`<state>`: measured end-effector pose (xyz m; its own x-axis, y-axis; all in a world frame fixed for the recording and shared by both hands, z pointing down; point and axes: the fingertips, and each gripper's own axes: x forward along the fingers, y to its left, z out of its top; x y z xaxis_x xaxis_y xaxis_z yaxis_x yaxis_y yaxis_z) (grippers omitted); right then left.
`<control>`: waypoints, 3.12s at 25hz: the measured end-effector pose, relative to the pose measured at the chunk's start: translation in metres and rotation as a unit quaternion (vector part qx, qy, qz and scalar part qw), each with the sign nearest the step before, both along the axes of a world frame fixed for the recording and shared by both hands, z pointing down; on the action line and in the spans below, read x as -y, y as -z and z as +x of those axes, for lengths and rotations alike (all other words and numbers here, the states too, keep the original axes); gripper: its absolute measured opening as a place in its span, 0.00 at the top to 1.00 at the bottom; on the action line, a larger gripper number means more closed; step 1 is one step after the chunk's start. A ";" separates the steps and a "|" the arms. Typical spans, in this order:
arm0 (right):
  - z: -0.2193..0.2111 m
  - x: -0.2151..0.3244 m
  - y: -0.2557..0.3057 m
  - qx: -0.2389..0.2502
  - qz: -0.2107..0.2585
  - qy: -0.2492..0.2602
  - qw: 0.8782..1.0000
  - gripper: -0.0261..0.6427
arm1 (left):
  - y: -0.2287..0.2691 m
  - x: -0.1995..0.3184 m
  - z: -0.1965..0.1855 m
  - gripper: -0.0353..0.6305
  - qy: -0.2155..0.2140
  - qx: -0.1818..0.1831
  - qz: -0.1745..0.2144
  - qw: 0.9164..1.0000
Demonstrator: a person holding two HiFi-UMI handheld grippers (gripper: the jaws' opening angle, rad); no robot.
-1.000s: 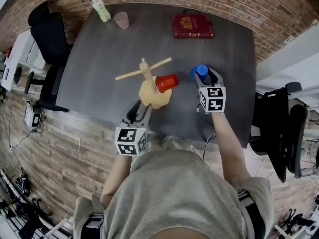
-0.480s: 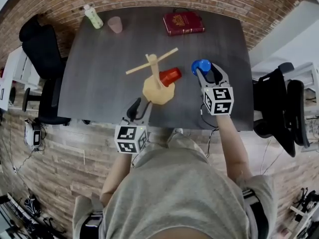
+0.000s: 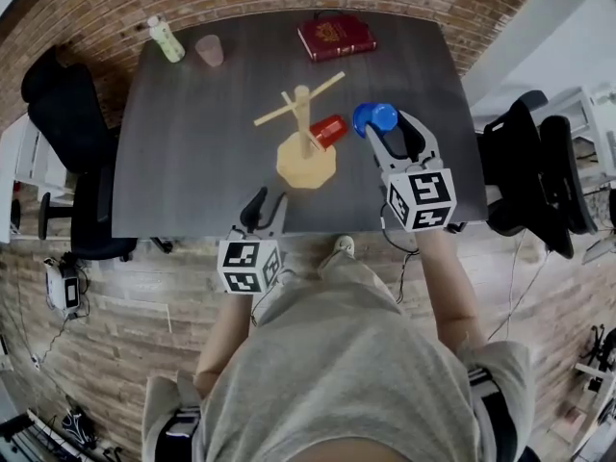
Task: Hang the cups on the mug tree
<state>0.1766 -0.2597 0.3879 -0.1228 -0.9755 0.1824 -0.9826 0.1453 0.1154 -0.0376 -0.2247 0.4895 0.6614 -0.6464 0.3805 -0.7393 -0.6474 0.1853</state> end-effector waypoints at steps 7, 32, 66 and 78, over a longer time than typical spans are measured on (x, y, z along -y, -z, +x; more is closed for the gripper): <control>-0.039 -0.021 0.038 0.003 0.038 0.009 0.999 0.63 | 0.000 -0.015 -0.018 0.71 -0.012 -0.009 0.000 1.000; -0.114 -0.031 0.005 0.011 0.018 -0.012 1.000 0.63 | -0.009 -0.039 -0.082 0.76 -0.018 -0.022 -0.005 1.000; -0.155 -0.085 -0.045 0.056 -0.023 -0.051 0.997 0.67 | -0.021 -0.052 -0.132 0.77 -0.017 -0.029 -0.020 0.999; -0.177 -0.166 -0.063 0.058 -0.041 -0.003 0.997 0.96 | -0.020 -0.110 -0.119 0.78 -0.003 -0.025 -0.011 1.000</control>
